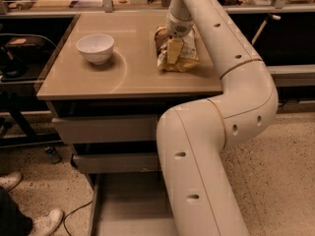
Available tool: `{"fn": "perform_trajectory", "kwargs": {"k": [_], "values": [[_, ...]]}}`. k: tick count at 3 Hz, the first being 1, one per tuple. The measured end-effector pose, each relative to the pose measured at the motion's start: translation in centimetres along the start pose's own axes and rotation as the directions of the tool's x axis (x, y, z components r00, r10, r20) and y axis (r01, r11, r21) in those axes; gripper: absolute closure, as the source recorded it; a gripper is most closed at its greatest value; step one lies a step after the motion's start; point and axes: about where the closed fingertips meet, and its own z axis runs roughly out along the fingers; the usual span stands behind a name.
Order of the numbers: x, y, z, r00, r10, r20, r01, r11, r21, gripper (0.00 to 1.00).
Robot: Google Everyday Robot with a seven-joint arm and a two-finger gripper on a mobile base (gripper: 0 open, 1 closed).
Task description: Place brown chip bag into bottom drawer
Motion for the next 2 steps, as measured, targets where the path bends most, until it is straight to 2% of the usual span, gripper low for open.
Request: {"fn": "perform_trajectory", "kwargs": {"k": [2], "values": [[-0.07, 0.04, -0.38, 1.0, 0.001, 0.0, -0.001, 1.0, 0.001, 1.0]]}}
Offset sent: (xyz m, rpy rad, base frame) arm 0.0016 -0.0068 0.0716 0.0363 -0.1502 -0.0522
